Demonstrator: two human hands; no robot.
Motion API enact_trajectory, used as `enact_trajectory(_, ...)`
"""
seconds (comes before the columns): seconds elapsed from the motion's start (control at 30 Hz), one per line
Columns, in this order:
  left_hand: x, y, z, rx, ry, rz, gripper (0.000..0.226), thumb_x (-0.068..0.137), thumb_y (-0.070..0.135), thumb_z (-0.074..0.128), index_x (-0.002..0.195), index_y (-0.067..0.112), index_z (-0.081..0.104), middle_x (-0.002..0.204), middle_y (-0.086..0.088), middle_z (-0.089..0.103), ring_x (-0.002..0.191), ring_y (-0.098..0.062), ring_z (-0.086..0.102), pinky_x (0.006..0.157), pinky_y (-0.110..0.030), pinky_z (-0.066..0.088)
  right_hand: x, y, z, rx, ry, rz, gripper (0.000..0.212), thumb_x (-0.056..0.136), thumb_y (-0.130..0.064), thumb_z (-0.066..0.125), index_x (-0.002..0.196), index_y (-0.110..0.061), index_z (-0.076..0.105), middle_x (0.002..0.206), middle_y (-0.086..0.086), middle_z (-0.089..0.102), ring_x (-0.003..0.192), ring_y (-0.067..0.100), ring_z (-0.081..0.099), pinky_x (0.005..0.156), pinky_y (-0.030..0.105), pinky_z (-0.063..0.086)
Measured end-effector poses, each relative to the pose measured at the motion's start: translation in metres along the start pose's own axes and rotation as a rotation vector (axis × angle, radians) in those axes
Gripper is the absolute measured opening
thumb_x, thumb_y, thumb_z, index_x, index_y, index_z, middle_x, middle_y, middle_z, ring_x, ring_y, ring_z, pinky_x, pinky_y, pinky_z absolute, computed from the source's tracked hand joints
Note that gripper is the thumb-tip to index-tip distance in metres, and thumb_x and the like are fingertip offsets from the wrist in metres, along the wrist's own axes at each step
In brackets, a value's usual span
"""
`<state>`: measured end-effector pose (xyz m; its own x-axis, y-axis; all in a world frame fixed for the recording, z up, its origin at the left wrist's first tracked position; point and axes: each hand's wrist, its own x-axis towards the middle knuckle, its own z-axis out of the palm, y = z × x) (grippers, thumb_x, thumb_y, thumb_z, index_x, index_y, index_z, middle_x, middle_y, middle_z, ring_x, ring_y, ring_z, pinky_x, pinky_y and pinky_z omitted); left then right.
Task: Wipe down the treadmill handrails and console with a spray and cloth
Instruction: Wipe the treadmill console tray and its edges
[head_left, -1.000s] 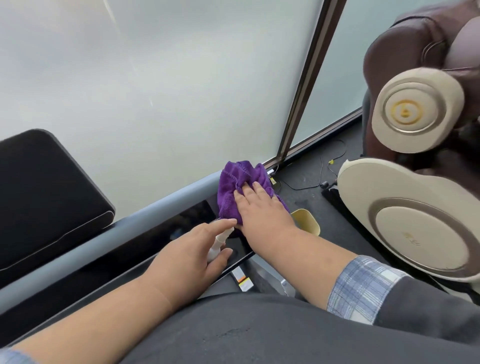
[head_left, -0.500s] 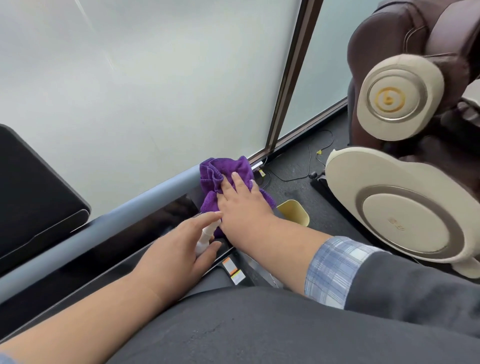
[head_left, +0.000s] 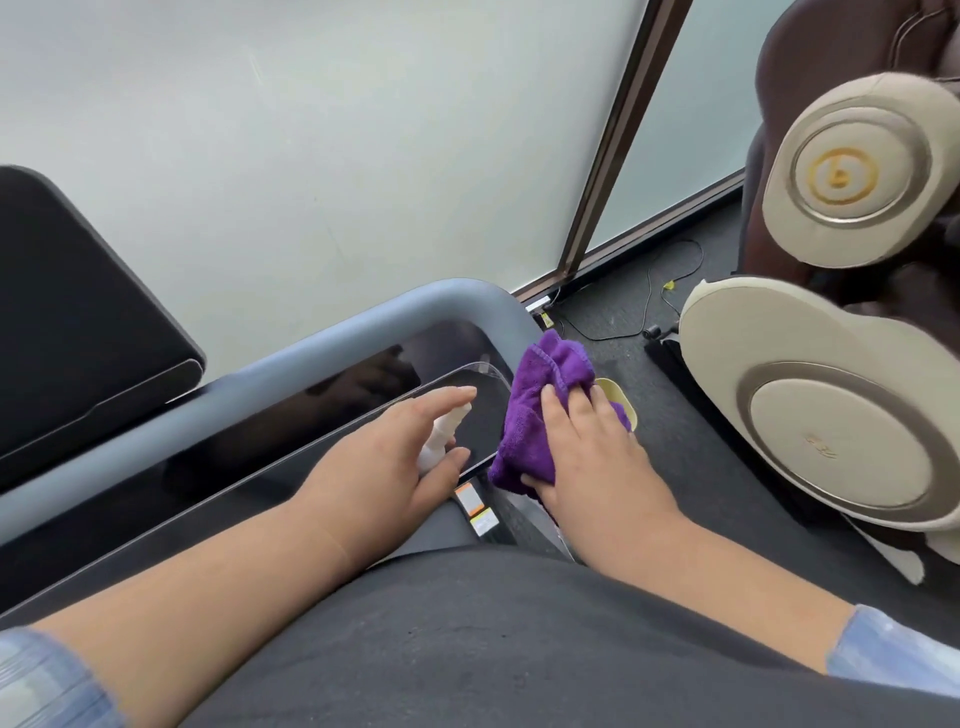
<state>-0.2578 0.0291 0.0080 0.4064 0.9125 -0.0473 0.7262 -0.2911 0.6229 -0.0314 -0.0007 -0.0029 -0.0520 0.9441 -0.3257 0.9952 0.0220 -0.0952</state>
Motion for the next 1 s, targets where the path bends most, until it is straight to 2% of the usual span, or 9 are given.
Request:
enact_trajectory(0.1,-0.008,-0.004,-0.002,0.003,-0.004,-0.011,0.056,0.089,0.047,0.058,0.133,0.061,0.026,0.102,0.052,0.043,0.095,0.028,0.043,0.076,-0.005,0.034,0.031,-0.017,-0.008,-0.098,-0.005,-0.032,0.086,0.099,-0.044,0.051,0.159,-0.016,-0.004,0.164,0.011,0.008,0.153,0.035,0.005,0.117,0.053,0.029)
enact_trajectory(0.2,-0.017,-0.004,-0.004,-0.013,-0.006,-0.044,0.056,0.089,0.045,0.059,0.132,0.061,0.026,0.104,0.050,0.043,0.100,0.018,0.048,0.079,-0.013,0.040,0.064,-0.033,-0.019,-0.134,-0.002,-0.112,0.076,0.102,-0.037,0.047,0.160,-0.019,0.002,0.167,0.008,0.003,0.153,0.035,-0.001,0.118,0.056,0.023)
enact_trajectory(0.3,-0.024,-0.002,-0.004,-0.014,0.022,-0.065,0.056,0.089,0.046,0.059,0.131,0.062,0.027,0.106,0.038,0.050,0.100,0.003,0.054,0.081,-0.024,0.044,0.084,-0.041,-0.028,-0.137,-0.017,-0.158,0.070,0.104,-0.042,0.044,0.160,-0.021,0.008,0.168,0.005,0.000,0.154,0.034,-0.003,0.120,0.057,0.019)
enact_trajectory(0.53,-0.029,-0.008,-0.005,0.008,0.036,-0.065,0.058,0.090,0.045,0.060,0.134,0.062,0.027,0.103,0.050,0.043,0.099,0.010,0.053,0.079,-0.012,0.038,0.040,-0.016,-0.012,-0.188,0.009,-0.214,0.066,0.097,-0.059,0.042,0.150,-0.021,0.039,0.167,0.004,0.015,0.153,0.030,0.010,0.117,0.050,0.026)
enact_trajectory(0.6,-0.032,-0.010,-0.007,0.012,0.041,-0.075,0.058,0.090,0.046,0.060,0.134,0.060,0.026,0.104,0.050,0.043,0.103,0.006,0.057,0.082,-0.011,0.039,0.039,-0.020,-0.009,-0.191,0.007,-0.191,0.069,0.098,-0.060,0.038,0.154,-0.020,0.031,0.167,0.005,0.013,0.153,0.032,0.007,0.118,0.054,0.023)
enact_trajectory(0.73,-0.035,-0.008,-0.012,0.038,0.046,-0.081,0.058,0.089,0.047,0.060,0.133,0.061,0.026,0.105,0.037,0.051,0.097,0.002,0.058,0.081,-0.023,0.047,0.068,-0.049,-0.012,-0.186,0.021,-0.233,0.071,0.102,-0.057,0.030,0.160,-0.019,0.011,0.168,0.004,0.007,0.154,0.031,-0.003,0.121,0.058,0.008)
enact_trajectory(0.83,-0.038,-0.007,-0.014,0.039,0.035,-0.069,0.060,0.090,0.043,0.062,0.134,0.061,0.025,0.111,0.035,0.050,0.103,0.004,0.056,0.082,-0.020,0.044,0.084,-0.070,-0.014,-0.159,0.030,-0.275,0.072,0.103,-0.048,0.033,0.160,-0.016,0.003,0.168,0.009,0.002,0.154,0.031,-0.003,0.121,0.057,0.005)
enact_trajectory(0.9,-0.039,-0.008,-0.015,0.055,0.019,-0.065,0.061,0.090,0.043,0.062,0.134,0.061,0.024,0.111,0.034,0.051,0.103,0.005,0.055,0.082,-0.018,0.042,0.086,-0.073,-0.014,-0.159,0.027,-0.280,0.072,0.103,-0.046,0.034,0.160,-0.015,0.002,0.168,0.010,0.001,0.154,0.031,-0.002,0.121,0.057,0.006)
enact_trajectory(1.0,-0.037,-0.006,-0.016,0.079,0.008,-0.059,0.060,0.090,0.041,0.064,0.133,0.060,0.027,0.108,0.036,0.050,0.101,0.005,0.053,0.079,-0.016,0.040,0.076,-0.062,-0.012,-0.147,0.029,-0.304,0.069,0.103,-0.053,0.031,0.159,-0.015,0.015,0.166,0.010,0.015,0.153,0.028,0.010,0.121,0.054,0.007)
